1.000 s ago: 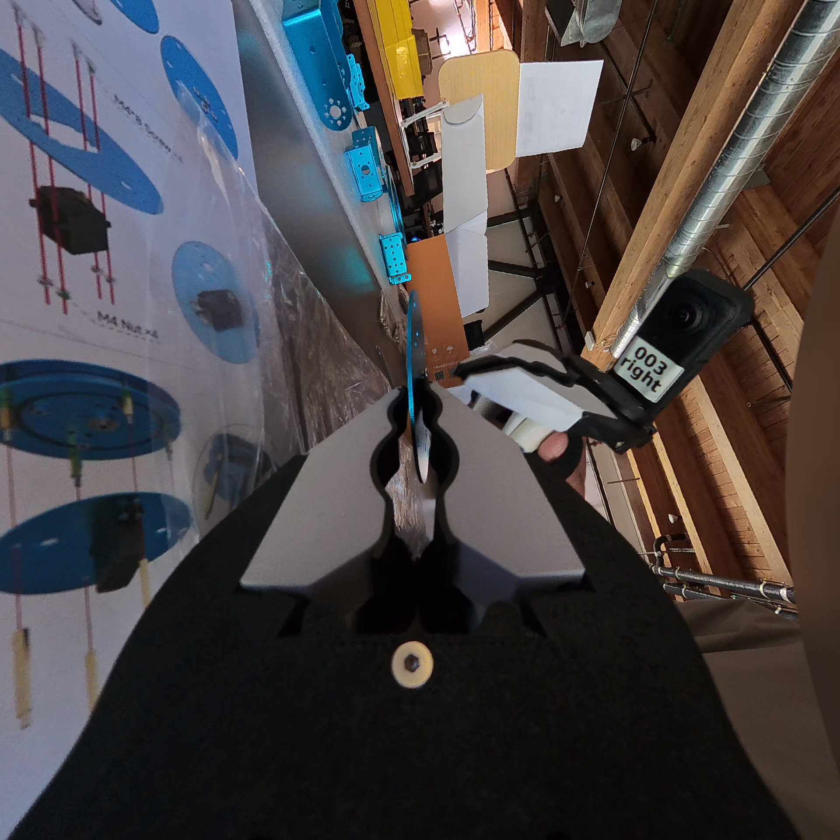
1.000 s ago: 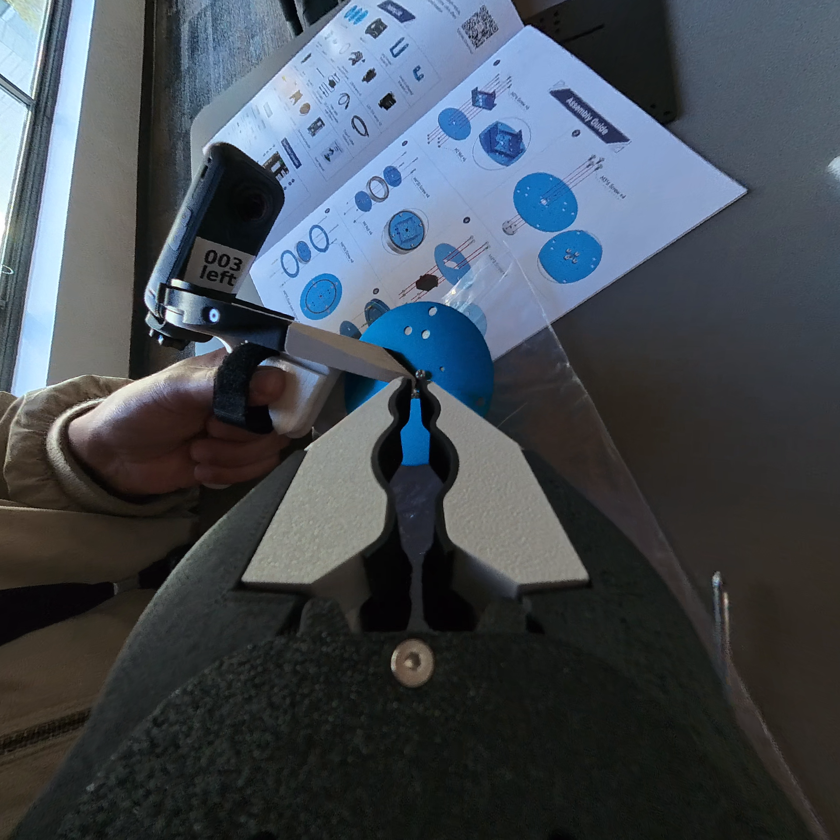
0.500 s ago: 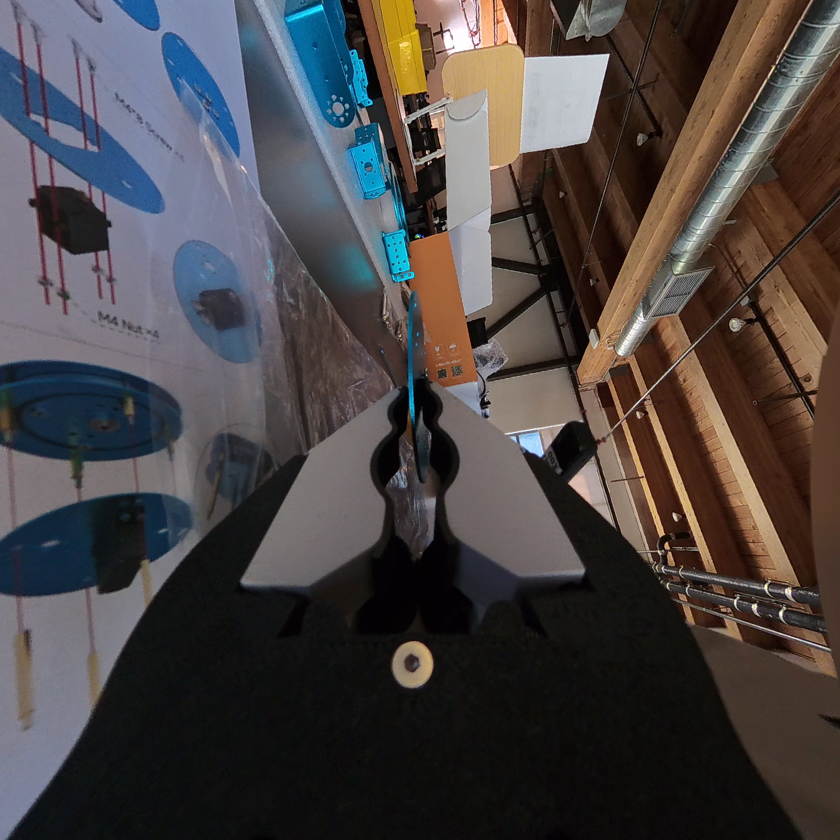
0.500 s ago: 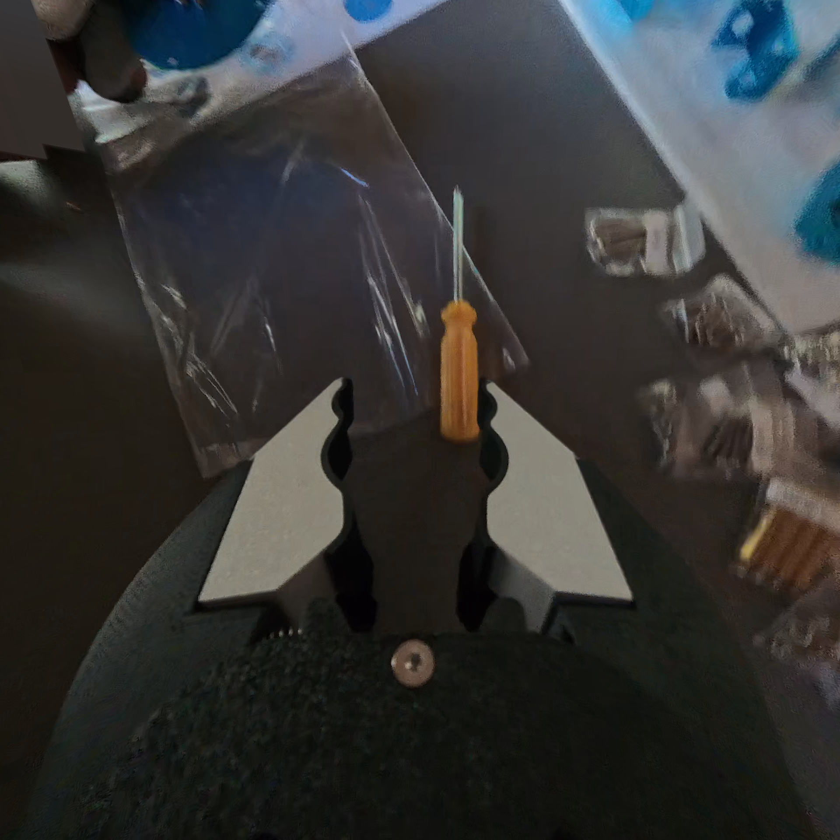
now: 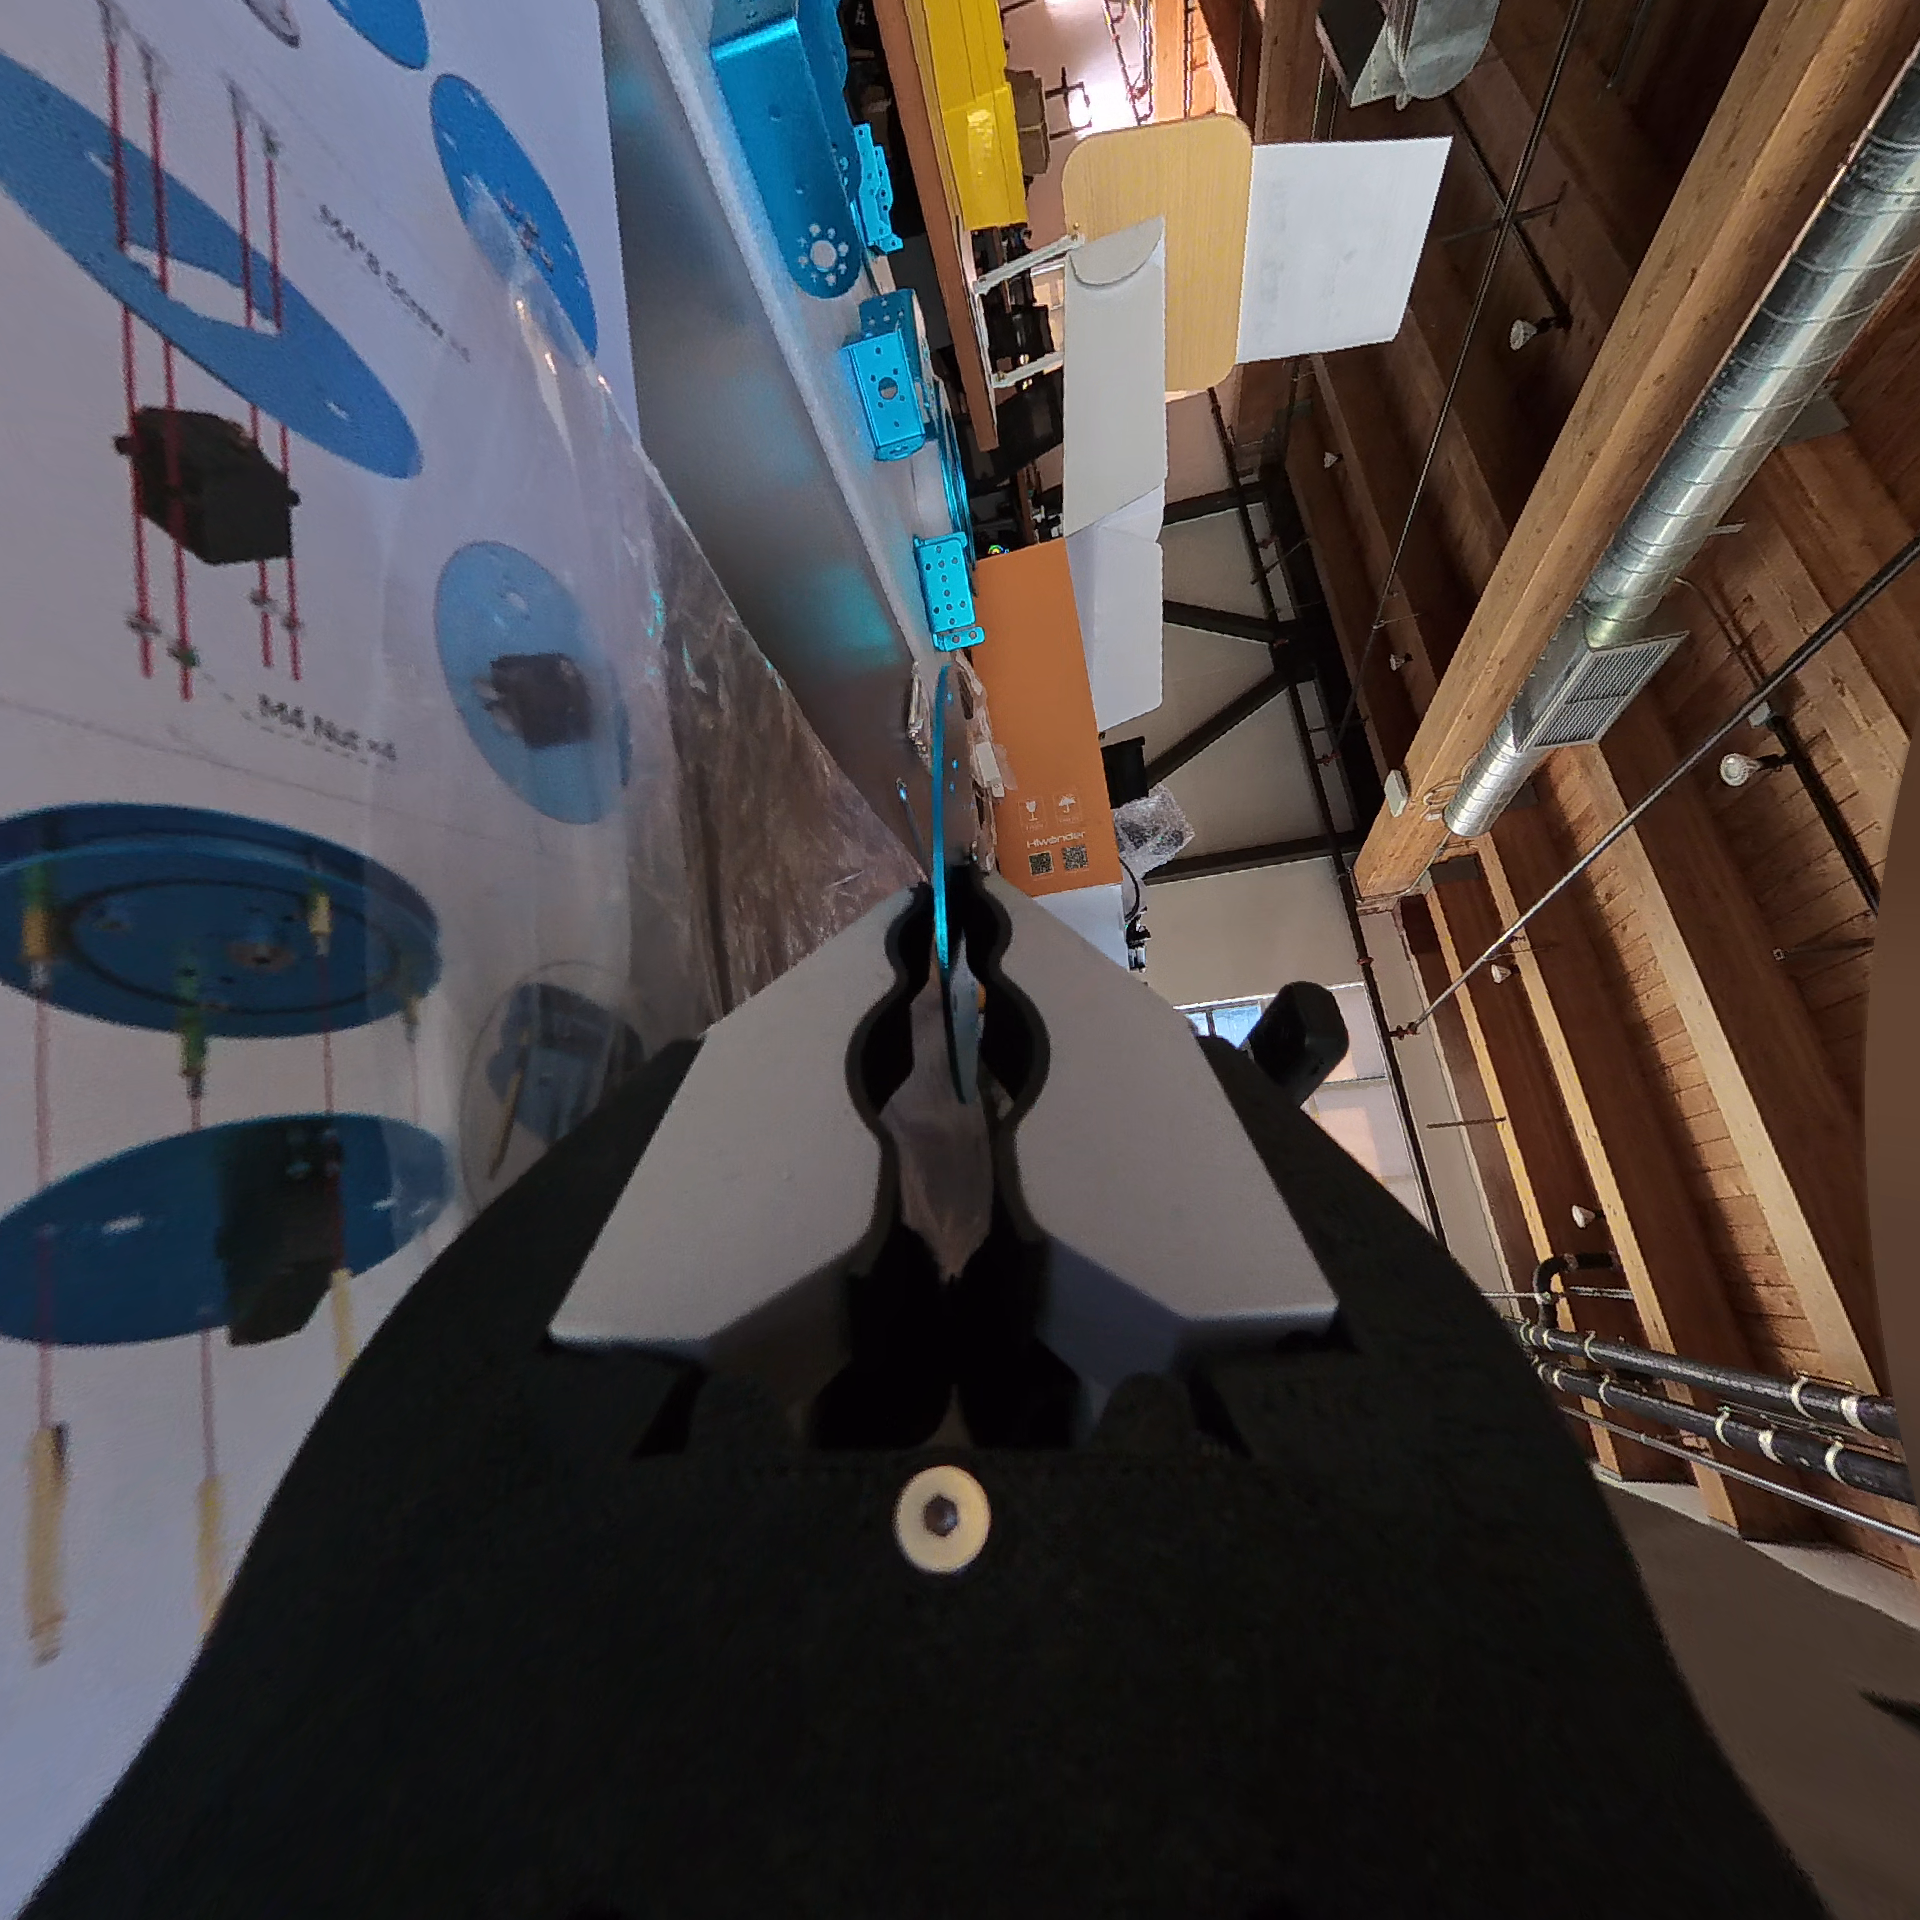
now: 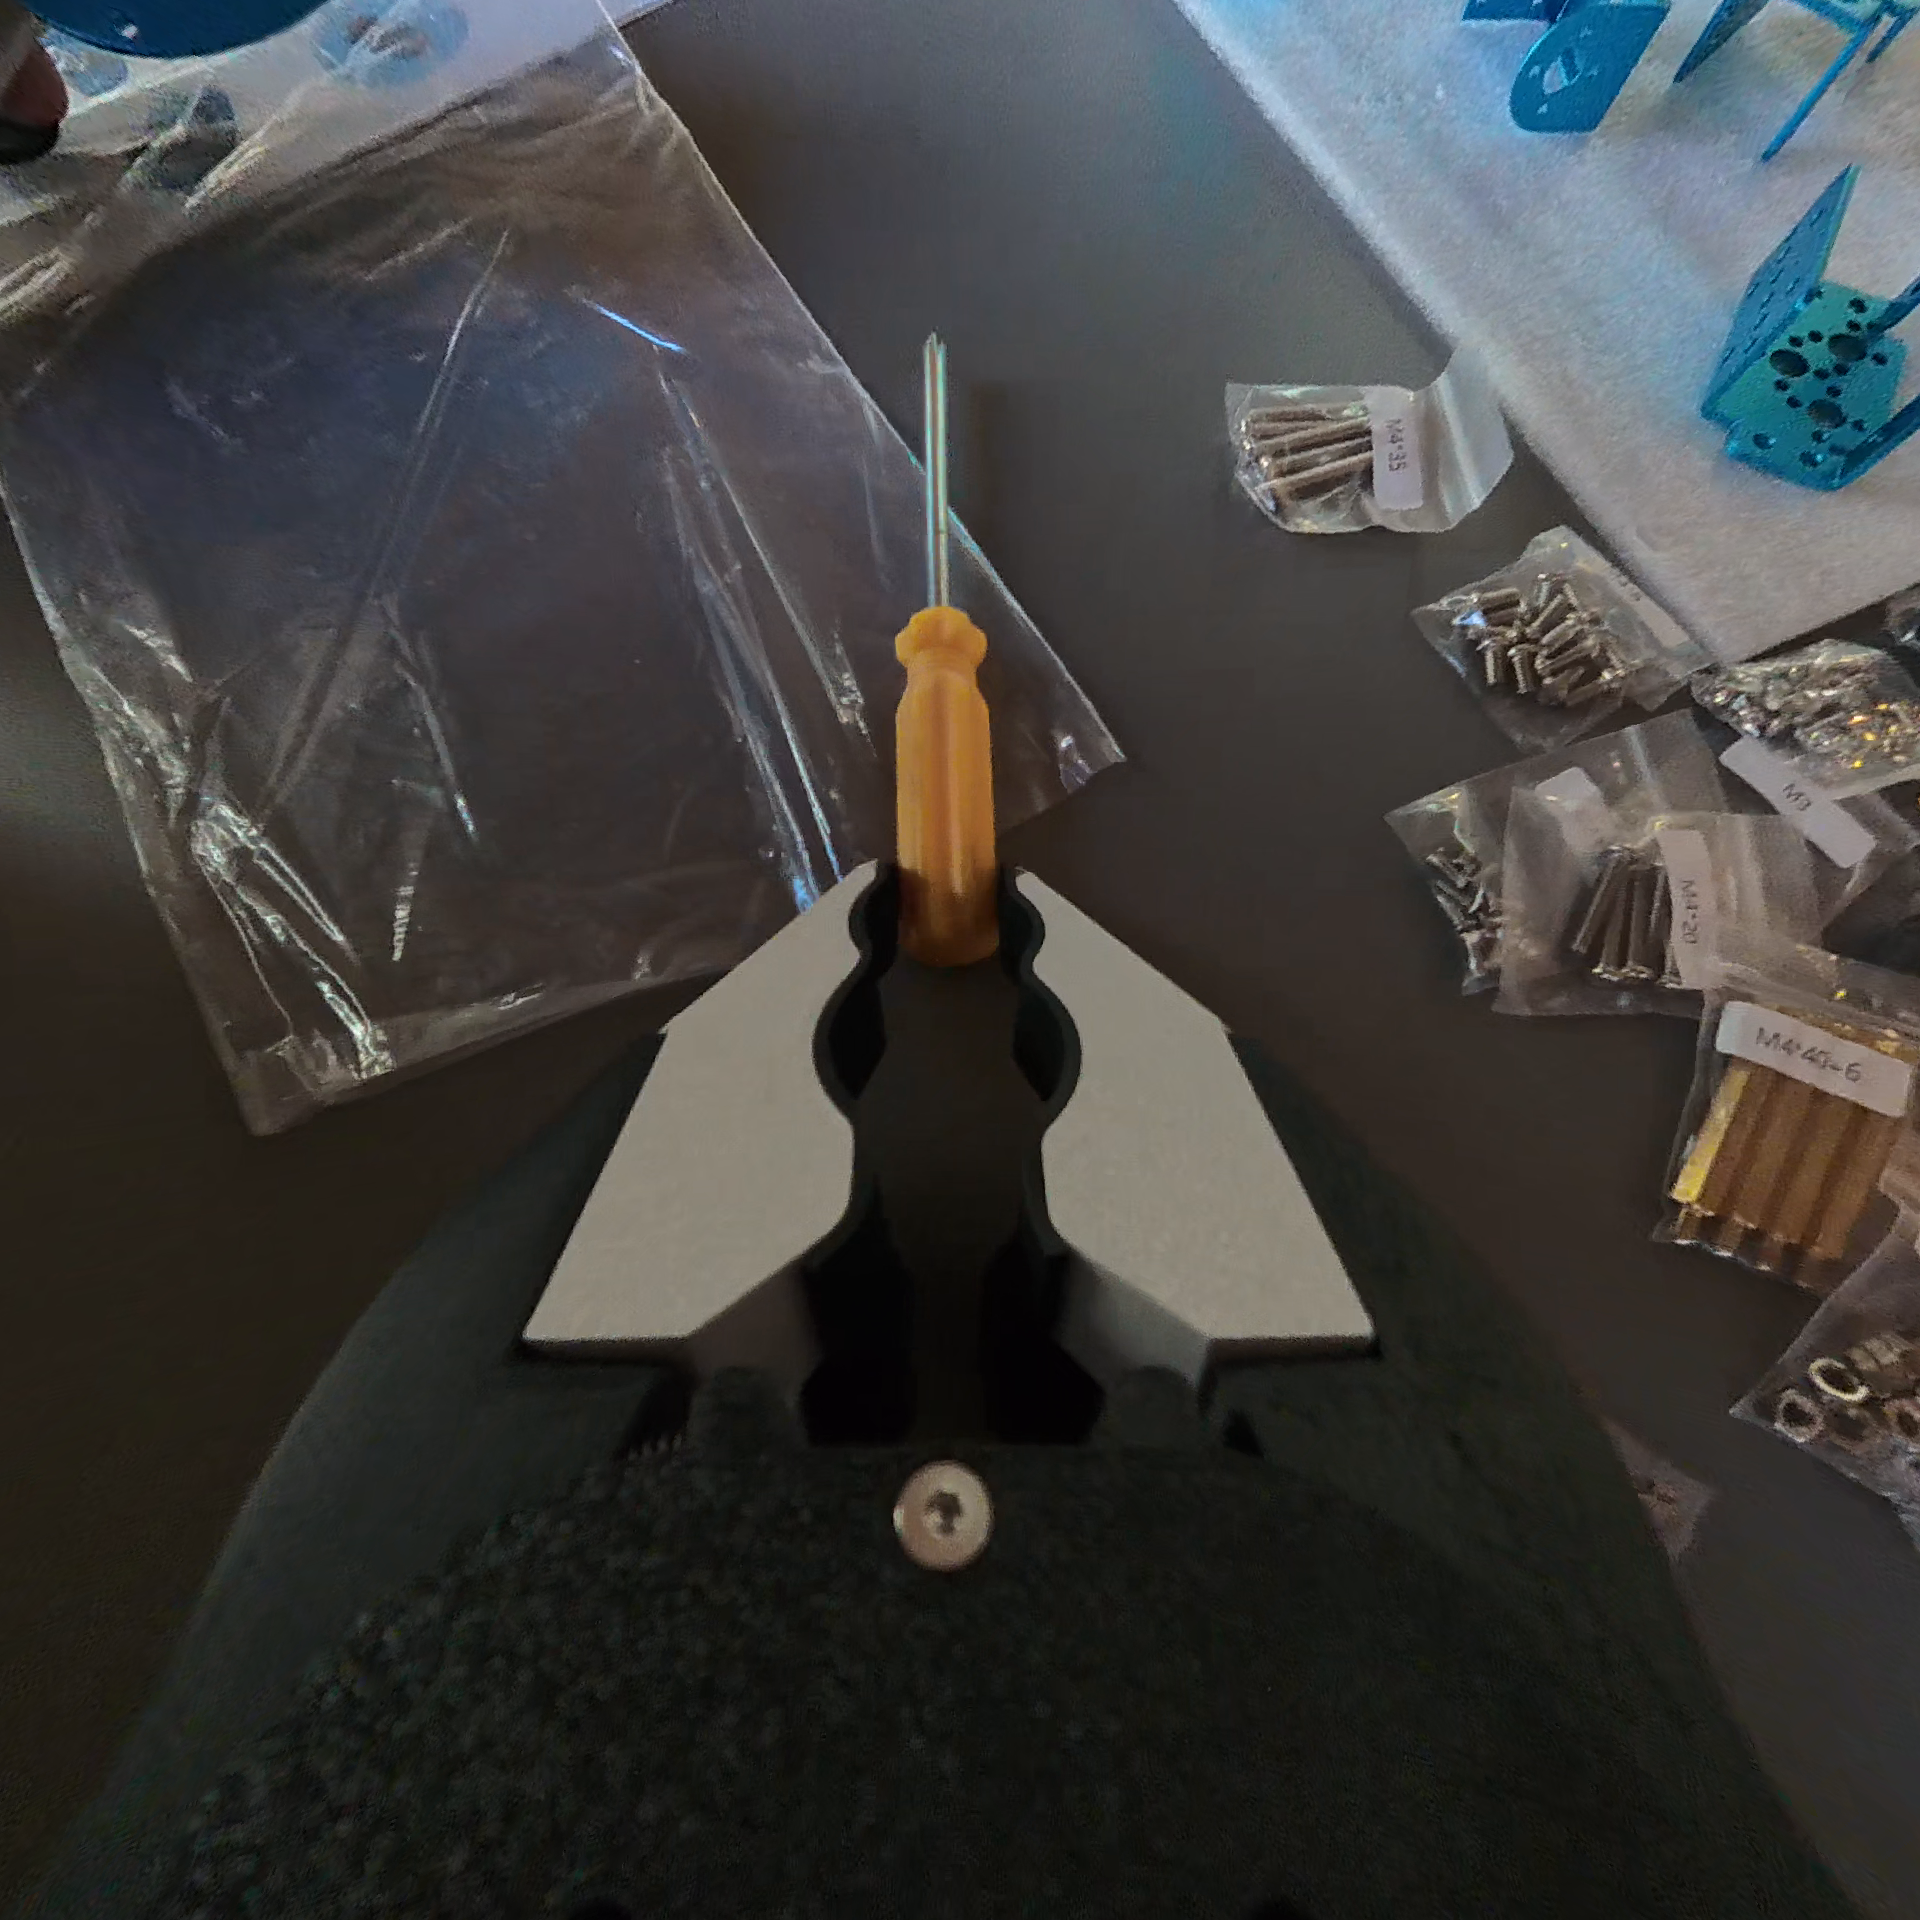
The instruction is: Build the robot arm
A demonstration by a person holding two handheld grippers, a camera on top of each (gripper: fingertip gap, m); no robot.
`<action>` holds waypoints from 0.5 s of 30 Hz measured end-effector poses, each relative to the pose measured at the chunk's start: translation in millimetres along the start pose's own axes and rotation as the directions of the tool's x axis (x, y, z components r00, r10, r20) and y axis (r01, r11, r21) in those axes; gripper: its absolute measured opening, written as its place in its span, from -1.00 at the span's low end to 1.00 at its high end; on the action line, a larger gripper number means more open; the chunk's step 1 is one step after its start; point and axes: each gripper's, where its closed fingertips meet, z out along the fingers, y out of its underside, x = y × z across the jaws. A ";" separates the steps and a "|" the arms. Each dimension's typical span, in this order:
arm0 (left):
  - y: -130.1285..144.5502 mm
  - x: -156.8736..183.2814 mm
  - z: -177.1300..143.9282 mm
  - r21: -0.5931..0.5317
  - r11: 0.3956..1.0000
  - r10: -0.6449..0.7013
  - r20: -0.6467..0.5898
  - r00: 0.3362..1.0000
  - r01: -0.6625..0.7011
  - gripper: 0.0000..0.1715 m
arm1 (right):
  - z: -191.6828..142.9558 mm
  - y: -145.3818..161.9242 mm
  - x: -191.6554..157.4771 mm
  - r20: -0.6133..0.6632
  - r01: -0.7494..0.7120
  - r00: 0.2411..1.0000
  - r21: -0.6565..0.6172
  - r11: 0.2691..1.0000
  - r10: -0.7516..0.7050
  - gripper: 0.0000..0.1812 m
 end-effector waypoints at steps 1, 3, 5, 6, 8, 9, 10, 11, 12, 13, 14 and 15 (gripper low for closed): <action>0.6 0.0 1.3 -0.004 1.000 0.001 0.002 1.000 -0.001 -0.93 | -0.5 -1.4 -1.1 0.002 0.020 1.000 0.008 1.000 -0.020 -0.80; 1.7 0.5 4.8 -0.017 1.000 0.009 0.003 1.000 -0.009 -0.93 | -6.8 -11.2 -4.7 0.012 0.105 0.994 0.026 0.994 -0.105 -0.81; 1.9 1.3 8.6 -0.027 1.000 0.015 0.001 1.000 -0.015 -0.94 | -20.2 -27.0 0.1 -0.018 0.263 0.965 -0.025 0.965 -0.263 -0.80; 2.0 1.9 10.6 -0.031 0.999 0.015 -0.003 1.000 -0.015 -0.94 | -29.4 -40.0 3.9 -0.036 0.342 0.938 -0.049 0.938 -0.344 -0.80; 2.6 3.2 13.8 -0.040 0.999 0.014 -0.011 1.000 -0.014 -0.94 | -48.5 -71.5 3.6 -0.029 0.499 0.864 -0.072 0.864 -0.502 -0.81; 3.1 3.5 15.3 -0.045 0.999 0.016 -0.014 1.000 -0.016 -0.94 | -57.8 -86.9 1.3 -0.019 0.592 0.803 -0.093 0.800 -0.596 -0.81; 3.6 3.6 16.6 -0.049 0.999 0.017 -0.015 1.000 -0.017 -0.94 | -66.5 -103.3 0.1 -0.022 0.687 0.719 -0.122 0.716 -0.694 -0.81; 4.2 3.7 17.9 -0.055 0.998 0.017 -0.016 1.000 -0.018 -0.93 | -74.0 -121.2 -0.6 -0.036 0.774 0.615 -0.160 0.612 -0.787 -0.81; 4.7 4.1 19.3 -0.060 0.998 0.017 -0.018 1.000 -0.018 -0.94 | -80.2 -139.2 -3.9 -0.041 0.850 0.492 -0.195 0.490 -0.869 -0.81; 5.3 4.6 20.7 -0.065 0.998 0.017 -0.019 1.000 -0.018 -0.94 | -84.2 -156.6 -10.4 -0.038 0.907 0.361 -0.219 0.360 -0.932 -0.81; 6.0 5.1 21.9 -0.070 0.997 0.017 -0.019 1.000 -0.018 -0.94 | -85.9 -173.2 -18.0 -0.037 0.944 0.226 -0.239 0.228 -0.973 -0.80; 6.5 5.9 23.1 -0.074 0.997 0.017 -0.020 1.000 -0.018 -0.94 | -85.0 -186.2 -27.3 -0.026 0.963 0.092 -0.253 0.095 -0.995 -0.81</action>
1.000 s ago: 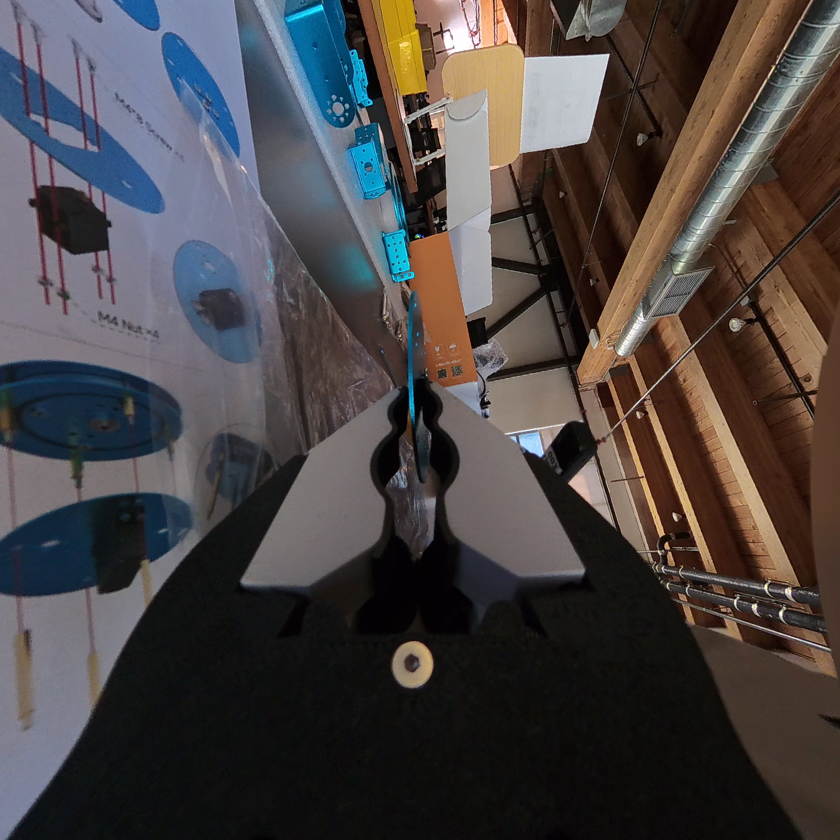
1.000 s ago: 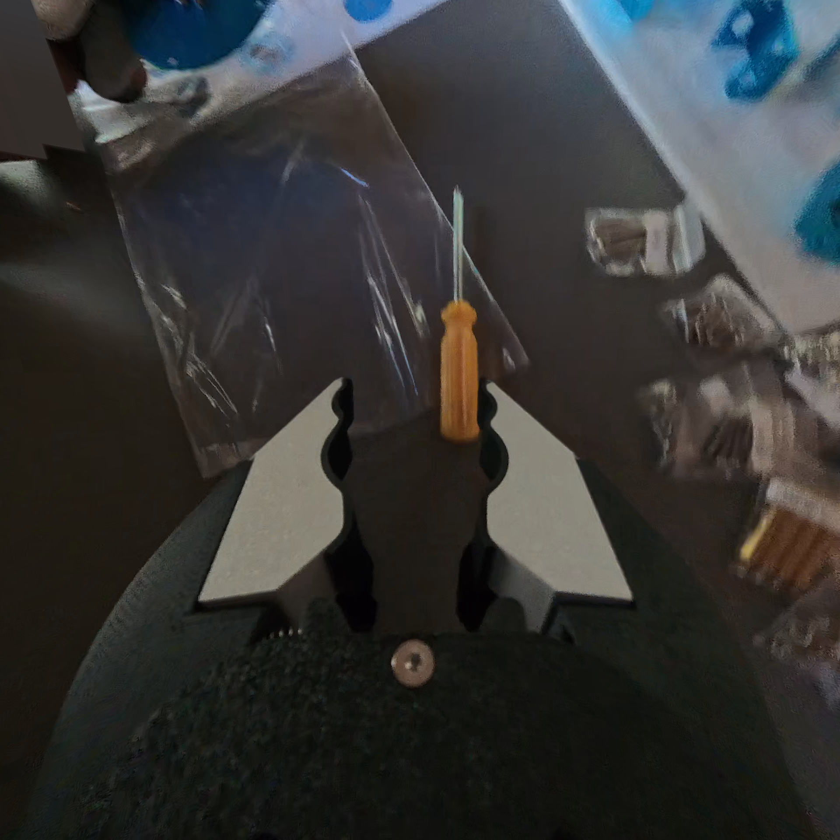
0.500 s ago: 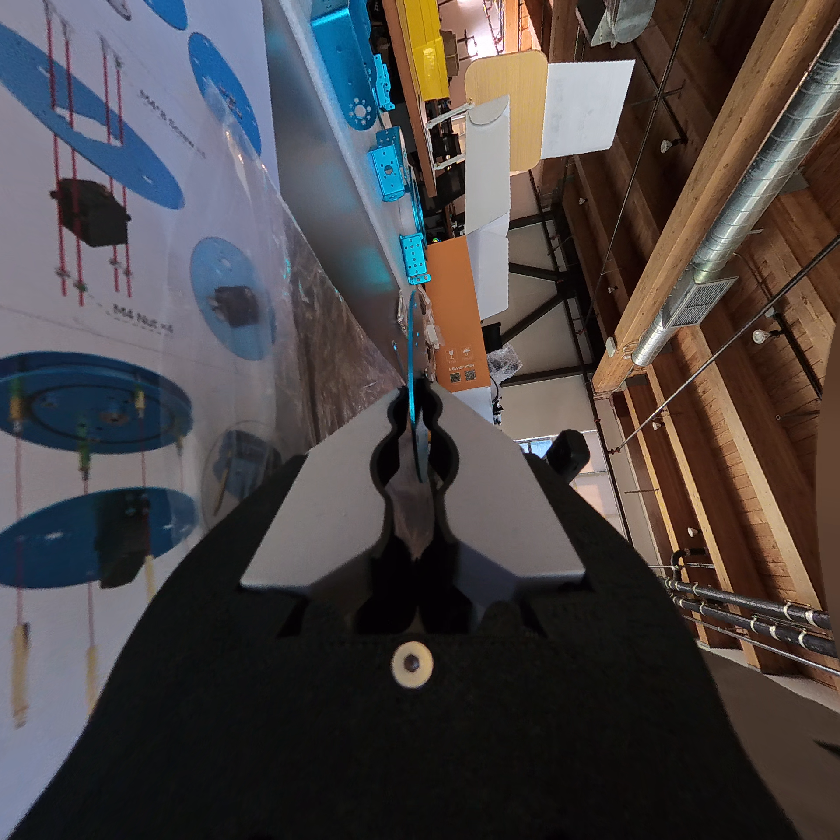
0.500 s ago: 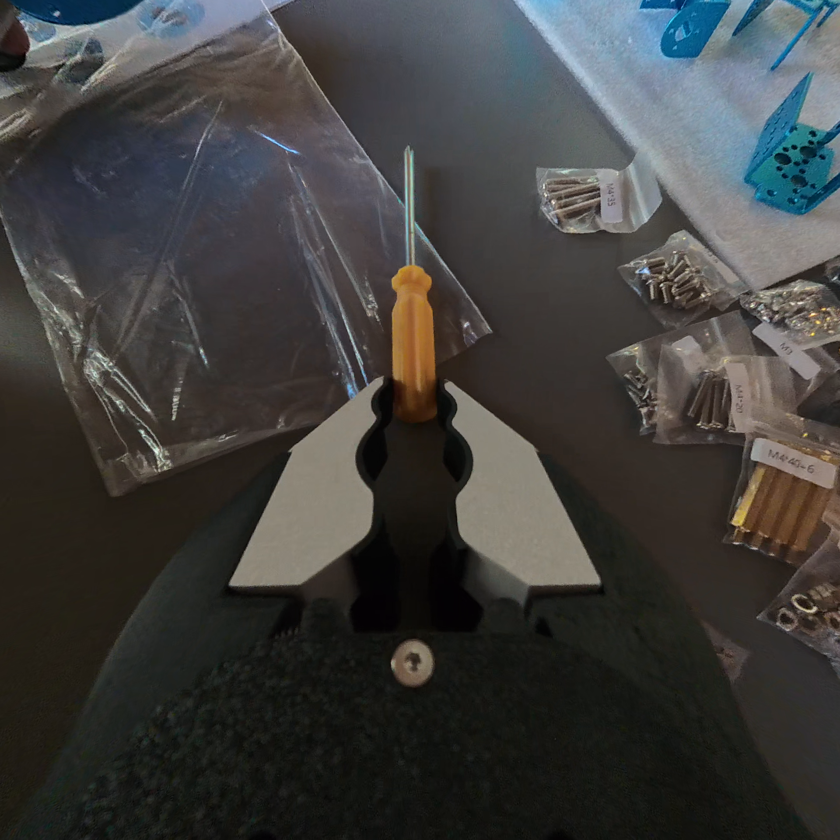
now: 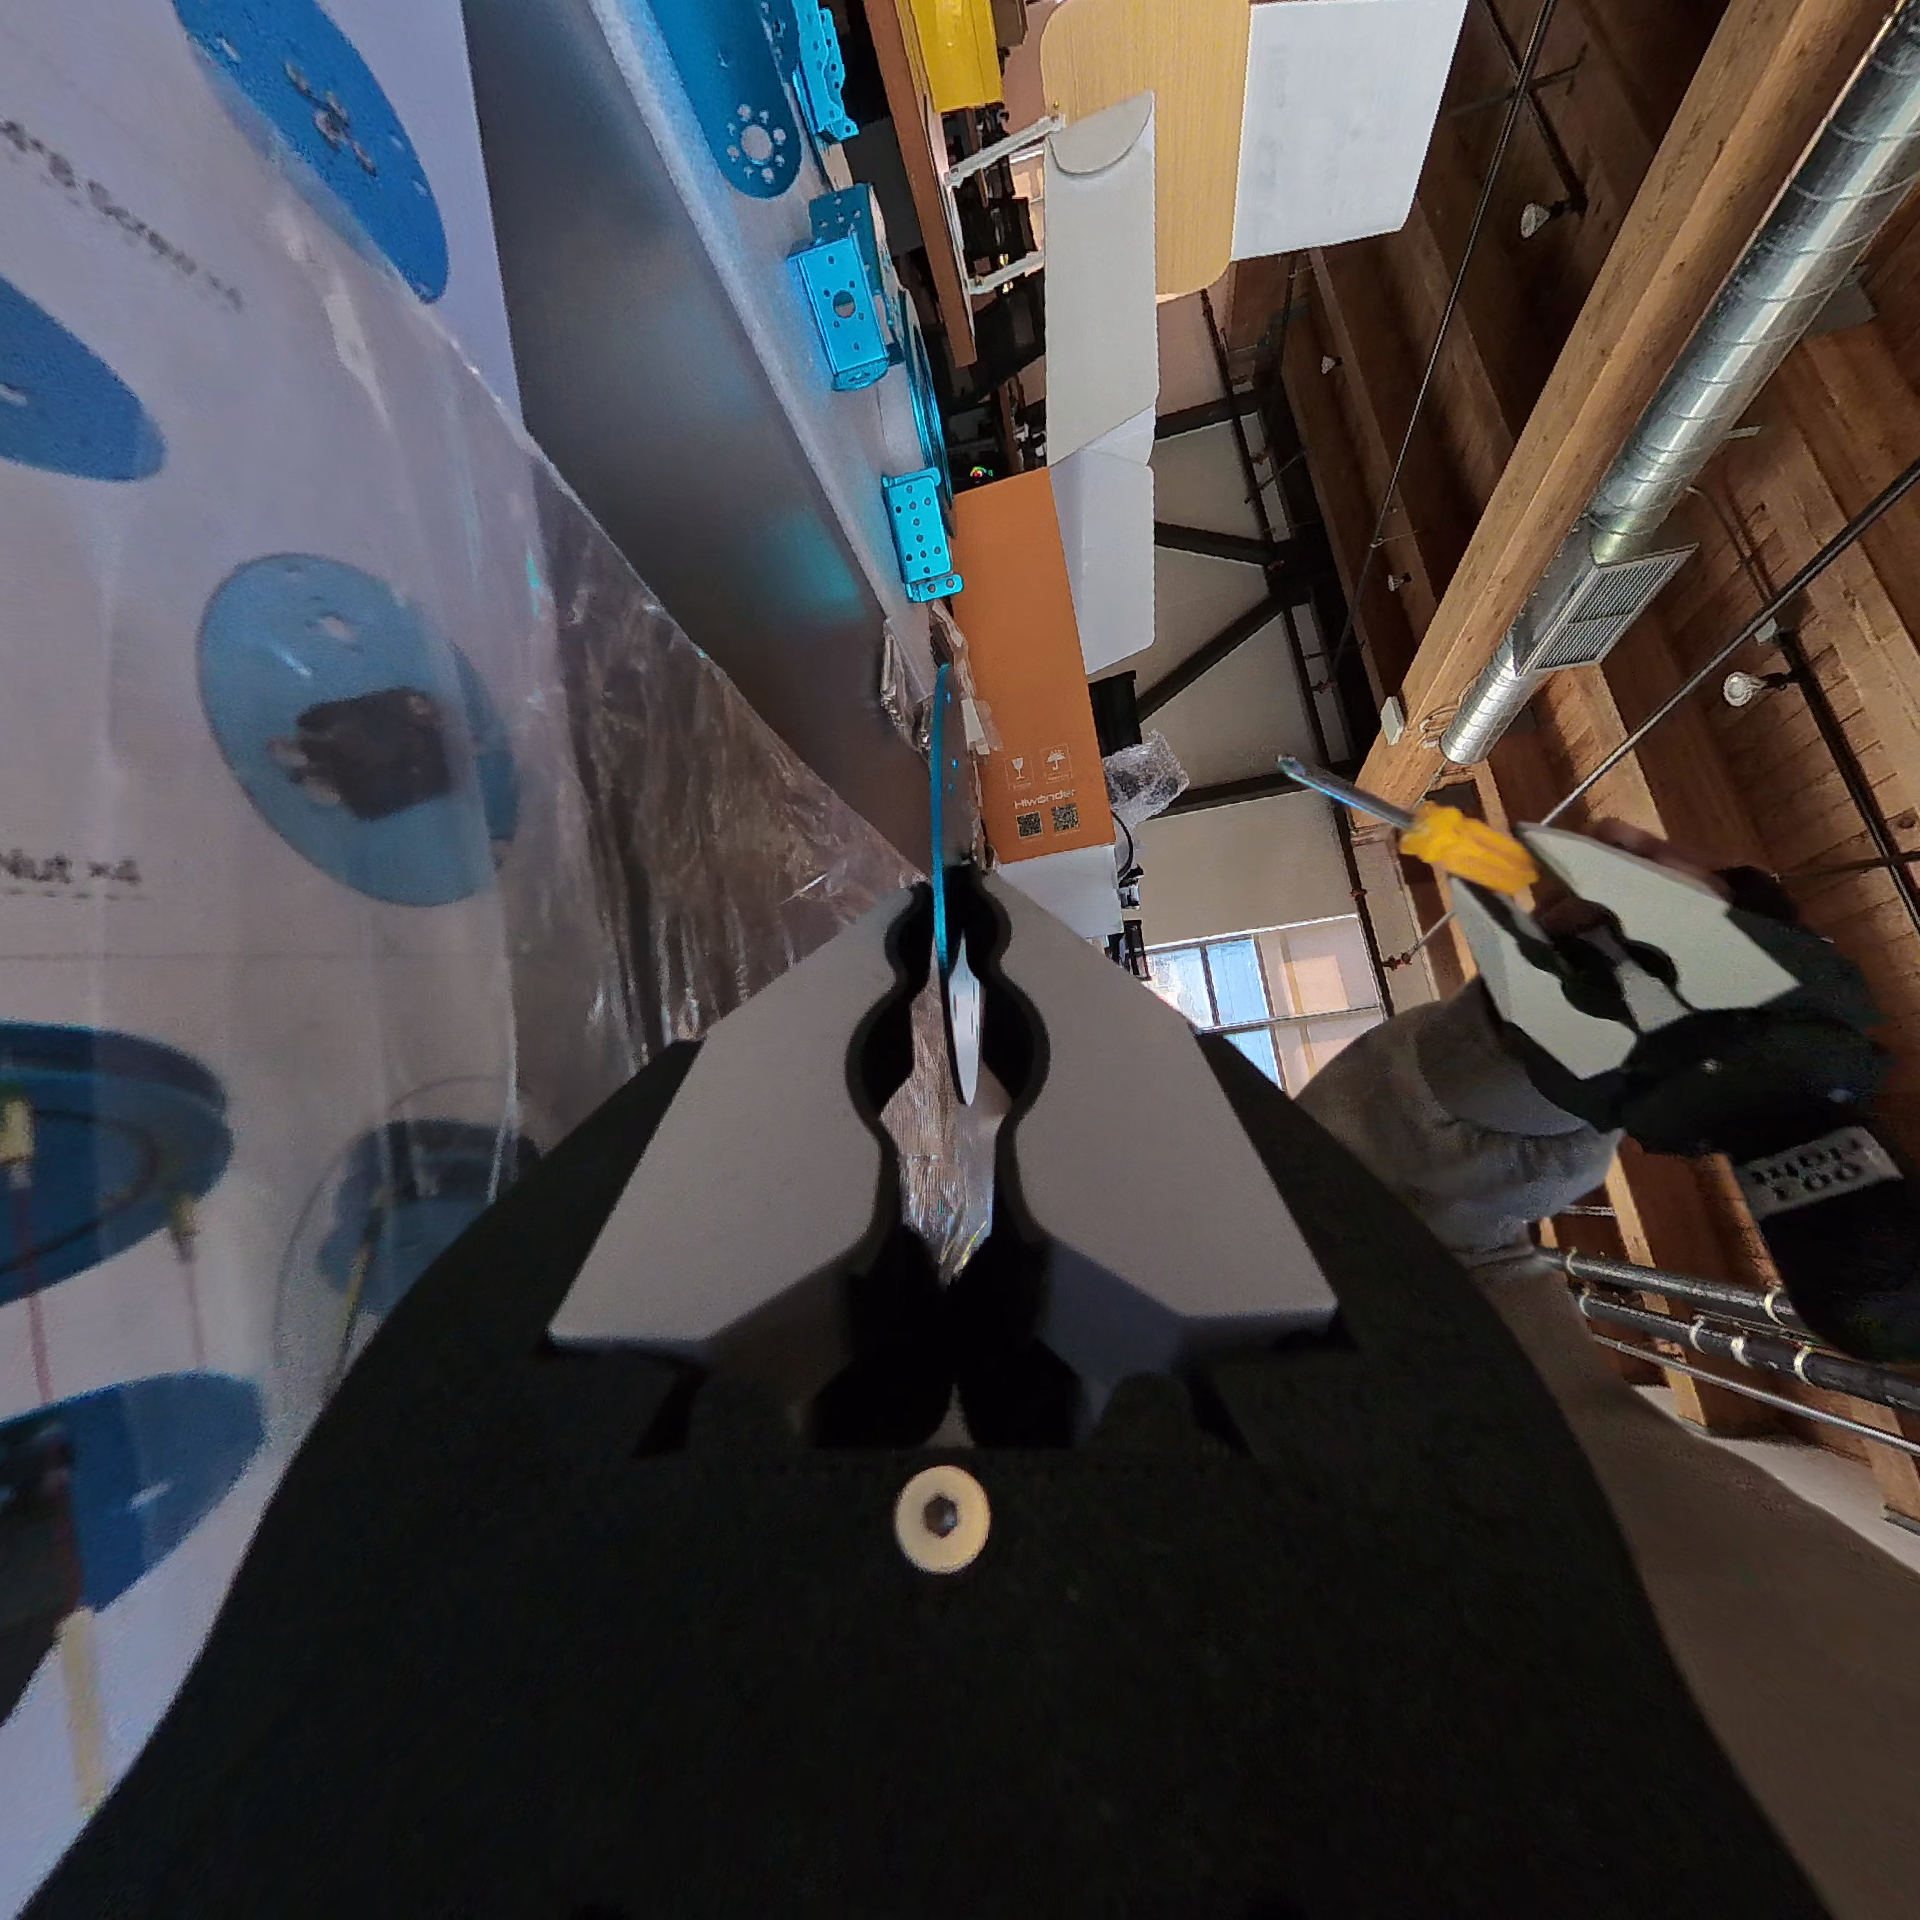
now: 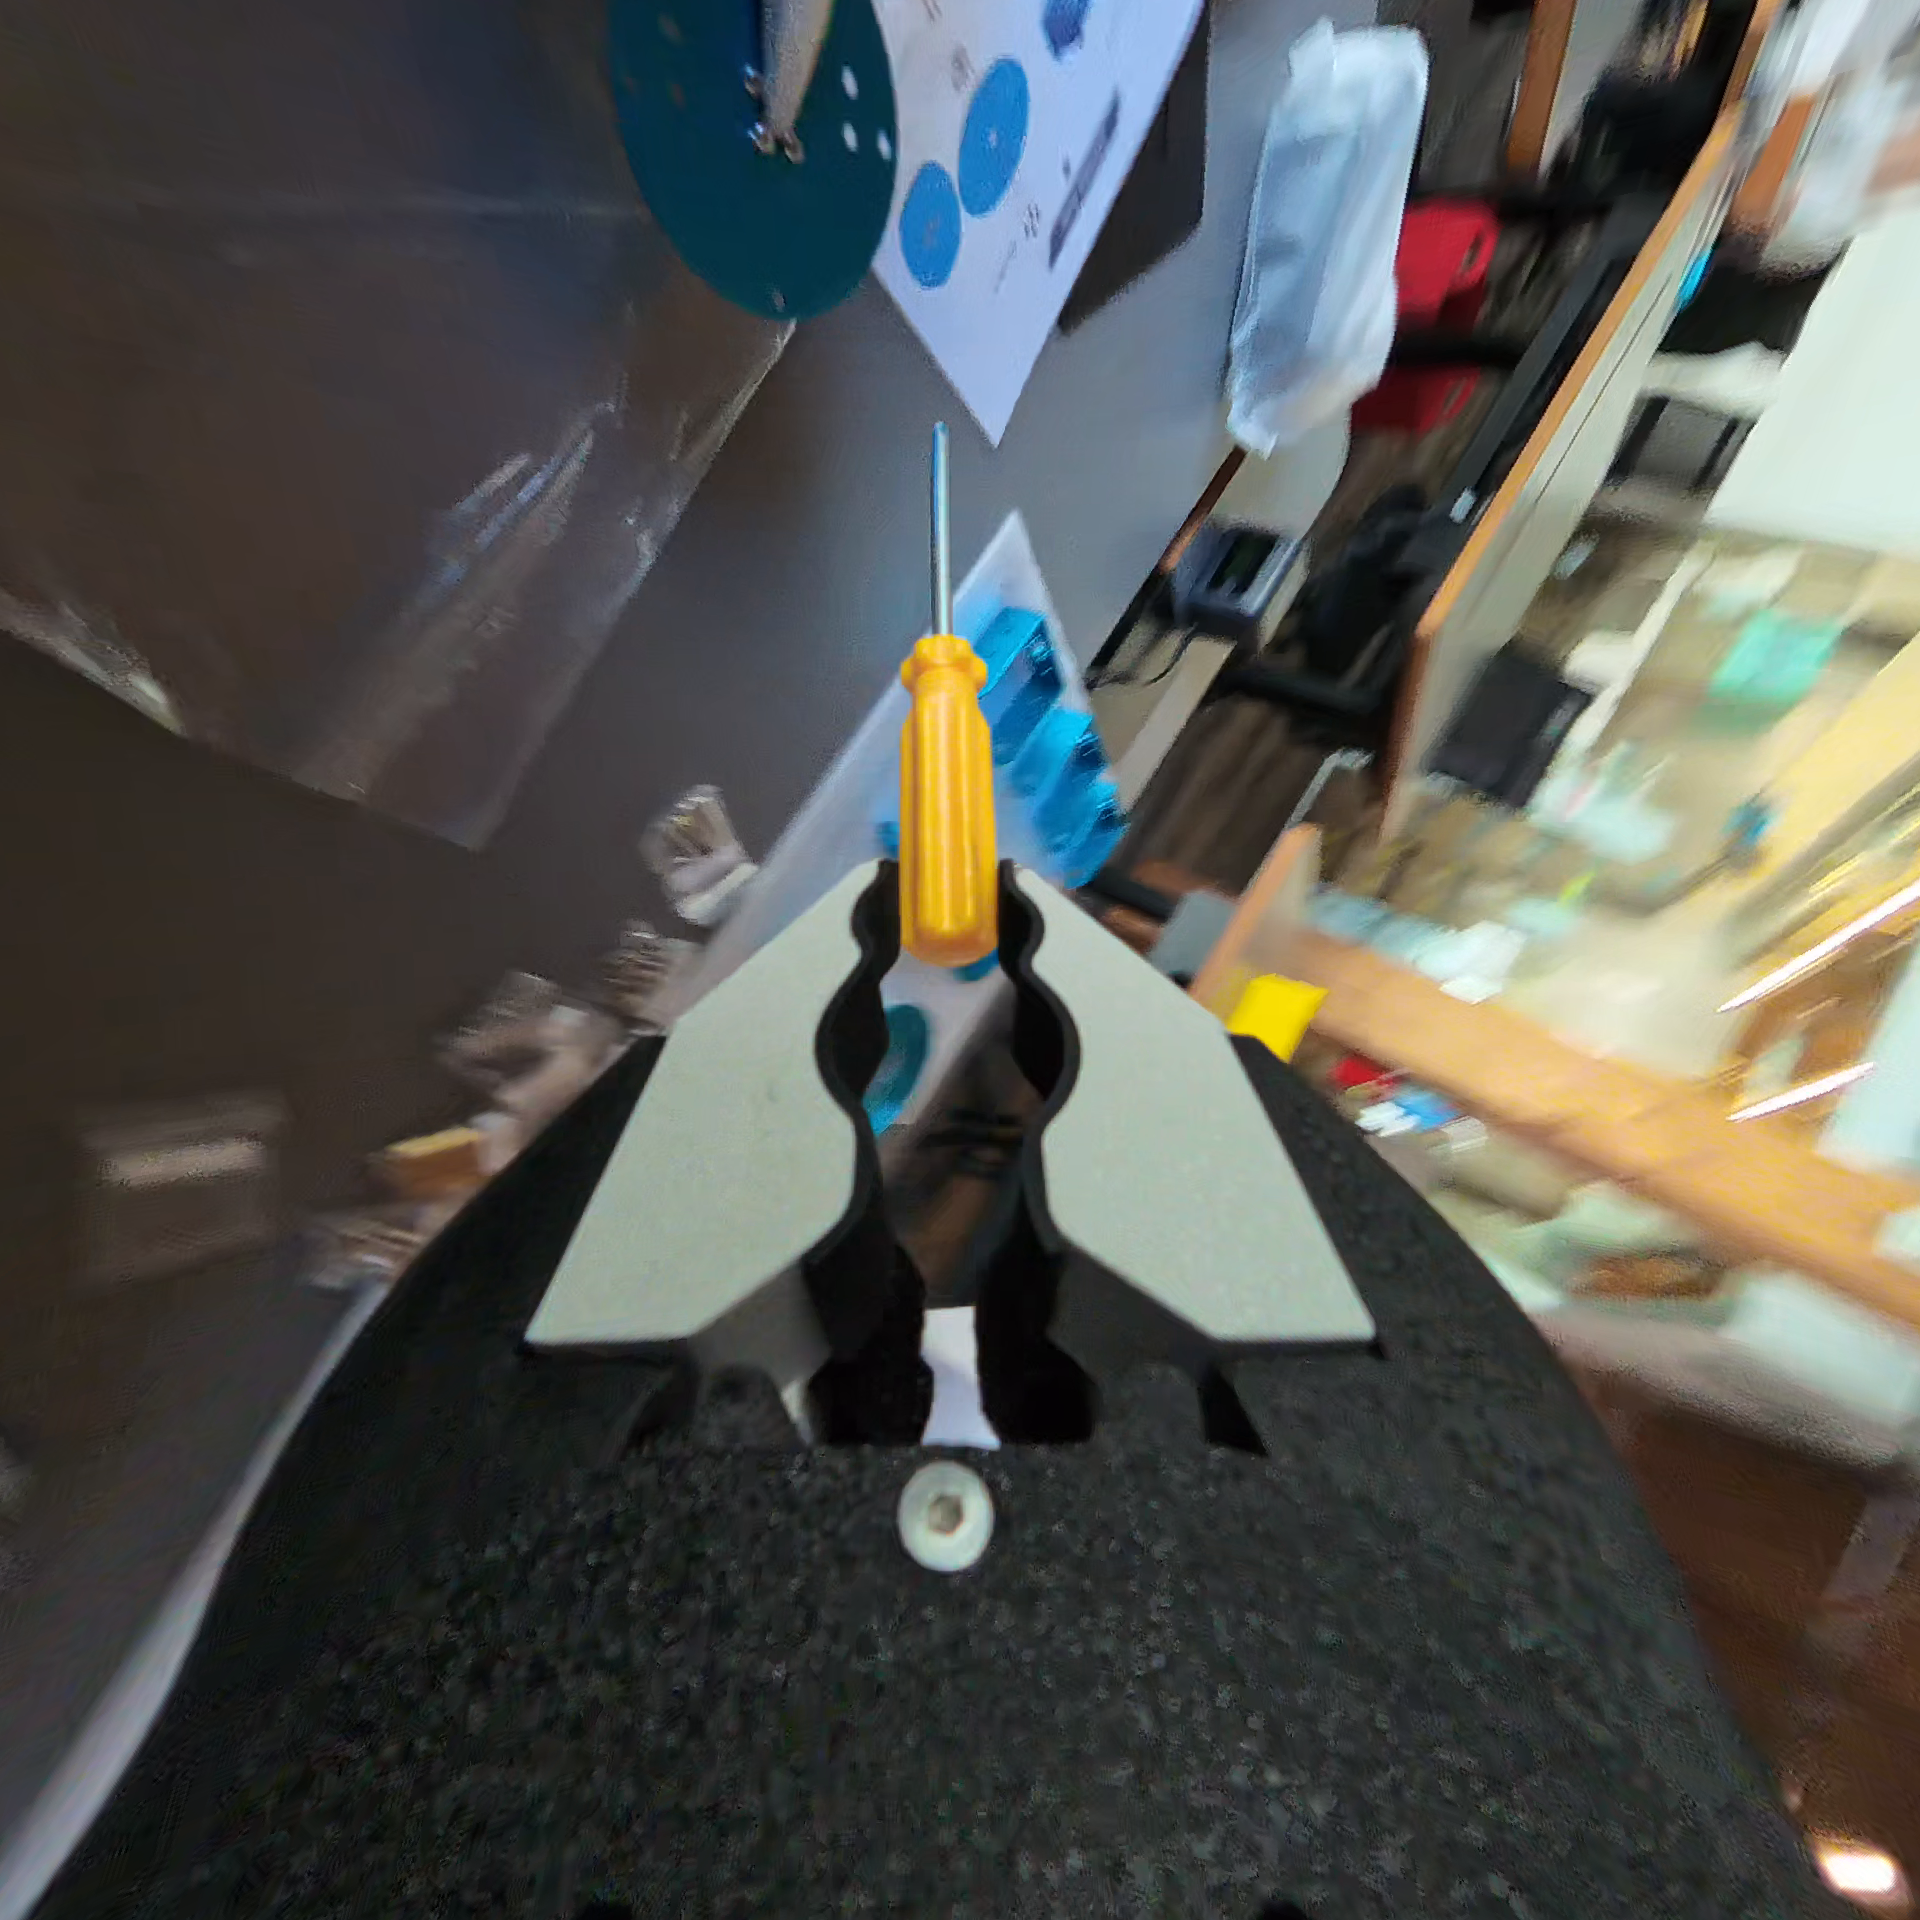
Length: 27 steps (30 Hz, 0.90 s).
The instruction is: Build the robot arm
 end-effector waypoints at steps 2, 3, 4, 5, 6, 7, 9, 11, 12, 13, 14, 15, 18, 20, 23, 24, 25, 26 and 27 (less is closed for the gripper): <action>1.0 1.3 1.8 -0.007 1.000 -0.004 -0.001 1.000 0.004 -0.94 | 3.2 -21.6 13.8 -0.019 0.238 0.971 -0.011 0.971 -0.238 -0.81; 1.5 1.6 2.4 -0.010 1.000 -0.005 0.001 1.000 0.005 -0.94 | 6.5 -30.7 19.2 -0.040 0.352 0.935 -0.024 0.936 -0.352 -0.81; 1.9 1.8 2.7 -0.012 1.000 -0.008 0.001 1.000 0.008 -0.93 | 10.6 -38.2 21.4 -0.046 0.450 0.891 -0.035 0.892 -0.451 -0.81; 2.0 2.1 2.5 -0.011 1.000 -0.013 0.001 1.000 0.013 -0.94 | 14.7 -44.8 22.7 -0.050 0.524 0.850 -0.040 0.851 -0.525 -0.81; 2.2 2.1 2.1 -0.012 1.000 -0.013 0.003 1.000 0.013 -0.94 | 18.0 -51.2 23.1 -0.060 0.585 0.808 -0.035 0.810 -0.586 -0.81; 2.1 1.8 1.4 -0.011 1.000 -0.009 0.007 1.000 0.009 -0.94 | 21.7 -54.8 20.0 -0.047 0.636 0.770 -0.025 0.772 -0.636 -0.81; 1.5 0.6 -0.1 -0.009 1.000 -0.003 0.016 1.000 0.003 -0.94 | 28.9 -58.8 18.1 -0.050 0.729 0.683 -0.032 0.684 -0.729 -0.81; 0.9 -1.1 -0.7 -0.010 1.000 -0.001 0.023 1.000 0.001 -0.94 | 33.6 -64.0 20.8 -0.082 0.802 0.592 -0.041 0.596 -0.802 -0.81; 1.1 -1.7 -0.5 -0.013 1.000 0.000 0.024 1.000 0.001 -0.94 | 34.9 -66.6 20.8 -0.088 0.825 0.560 -0.036 0.564 -0.824 -0.81; 1.5 -2.4 -0.2 -0.016 1.000 -0.002 0.024 1.000 0.002 -0.94 | 36.0 -70.1 20.3 -0.099 0.845 0.531 -0.021 0.535 -0.842 -0.81; 2.0 -3.3 0.5 -0.020 1.000 -0.005 0.024 1.000 0.006 -0.94 | 37.0 -73.8 20.5 -0.114 0.858 0.509 -0.013 0.513 -0.853 -0.81; 3.0 -4.2 1.1 -0.026 1.000 -0.014 0.021 1.000 0.014 -0.94 | 38.8 -75.6 18.9 -0.112 0.869 0.491 -0.004 0.495 -0.864 -0.81; 6.1 -5.4 1.9 -0.045 0.998 -0.036 0.011 0.999 0.037 -0.94 | 43.1 -81.6 16.8 -0.127 0.908 0.417 0.015 0.419 -0.900 -0.81; 7.5 -5.0 2.5 -0.057 0.997 -0.046 0.003 0.999 0.046 -0.94 | 42.7 -86.8 20.0 -0.145 0.923 0.382 0.028 0.383 -0.913 -0.81; 7.3 -4.6 3.3 -0.063 0.997 -0.051 -0.003 0.999 0.051 -0.94 | 39.5 -95.0 27.6 -0.167 0.938 0.346 0.047 0.343 -0.923 -0.81; 7.2 -4.4 3.5 -0.064 0.997 -0.052 -0.005 0.999 0.052 -0.94 | 39.3 -96.2 29.0 -0.159 0.939 0.344 0.051 0.340 -0.925 -0.81; 7.2 -4.3 3.6 -0.064 0.997 -0.054 -0.007 0.998 0.054 -0.94 | 39.2 -97.9 29.1 -0.159 0.943 0.334 0.057 0.329 -0.929 -0.81; 7.2 -4.2 3.4 -0.063 0.996 -0.055 -0.009 0.998 0.055 -0.94 | 39.8 -99.8 29.5 -0.165 0.948 0.319 0.057 0.314 -0.933 -0.81; 7.6 -4.2 3.3 -0.065 0.996 -0.055 -0.008 0.998 0.054 -0.94 | 41.2 -100.0 30.2 -0.162 0.951 0.310 0.049 0.306 -0.937 -0.81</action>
